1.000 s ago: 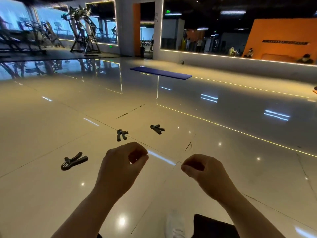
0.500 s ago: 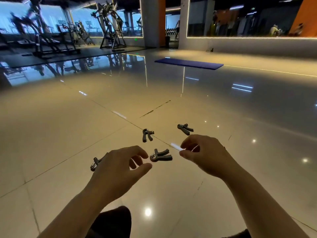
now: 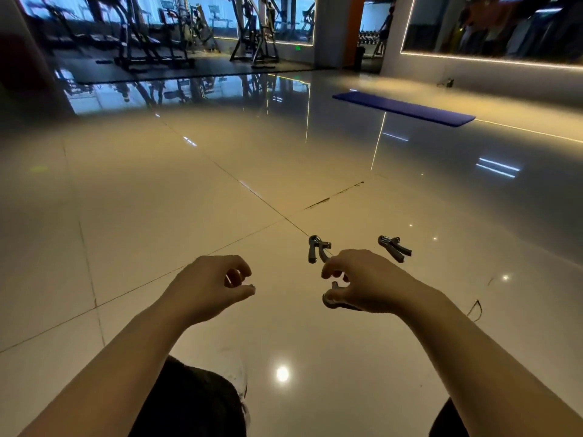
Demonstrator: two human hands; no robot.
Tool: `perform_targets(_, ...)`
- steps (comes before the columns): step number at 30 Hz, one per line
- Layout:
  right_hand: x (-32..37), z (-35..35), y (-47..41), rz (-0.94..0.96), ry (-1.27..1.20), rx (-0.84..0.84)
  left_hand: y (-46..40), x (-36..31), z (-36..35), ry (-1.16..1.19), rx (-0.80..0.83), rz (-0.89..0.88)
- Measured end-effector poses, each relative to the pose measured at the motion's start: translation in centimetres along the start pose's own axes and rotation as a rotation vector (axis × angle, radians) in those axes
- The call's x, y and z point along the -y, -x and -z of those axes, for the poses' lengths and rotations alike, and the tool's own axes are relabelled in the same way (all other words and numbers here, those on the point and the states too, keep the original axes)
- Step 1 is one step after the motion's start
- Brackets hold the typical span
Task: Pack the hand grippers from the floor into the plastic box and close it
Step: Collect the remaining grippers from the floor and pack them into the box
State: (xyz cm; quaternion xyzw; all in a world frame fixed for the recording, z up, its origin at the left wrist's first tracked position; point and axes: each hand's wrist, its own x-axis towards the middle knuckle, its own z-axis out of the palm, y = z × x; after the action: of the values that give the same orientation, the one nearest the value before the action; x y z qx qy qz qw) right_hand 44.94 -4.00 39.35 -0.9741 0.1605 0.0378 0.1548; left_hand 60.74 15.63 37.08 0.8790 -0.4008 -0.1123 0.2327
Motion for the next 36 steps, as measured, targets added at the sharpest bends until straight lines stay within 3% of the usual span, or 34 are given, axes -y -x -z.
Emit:
perform_targets(3, 1.0, 2.8, -1.9, 0.079, -0.093, 0.006, -3.3, -0.3, 0.3, 0.098, 0.017, -0.022)
perform_targets(6, -1.9, 1.9, -2.8, 0.003, -0.076, -0.016, -6.7, -1.2, -0.3, 0.053, 0.047, -0.114)
perform_targets(8, -5.0, 0.0, -3.6, -0.119, 0.040, 0.110, -8.7, -1.2, -0.9, -0.014, 0.093, -0.152)
perform_targets(11, -8.5, -2.0, -6.8, -0.257, 0.187, 0.477, -11.7, 0.2, -2.1, -0.187, 0.200, -0.166)
perform_targets(15, -11.1, -3.2, -10.9, -0.247, 0.146, 0.535, -16.3, 2.6, -3.4, -0.346, 0.352, -0.139)
perform_targets(21, -14.2, -6.3, -14.2, -0.191, 0.312, 0.696, -22.5, 6.1, -7.4, -0.637, 0.514, -0.176)
perform_targets(28, -19.1, -14.0, -18.3, -0.005, 0.512, 0.732, -25.7, 11.2, -15.4, -0.926, 0.655, -0.351)
perform_targets(34, -24.7, -22.2, -20.0, 0.016, 0.540, 0.738, -25.3, 17.5, -21.6, -0.859, 0.702, -0.261)
perform_targets(36, -26.7, -23.7, -20.9, -0.035, 0.535, 0.660, -25.8, 19.9, -23.0, -0.860, 0.678, -0.200)
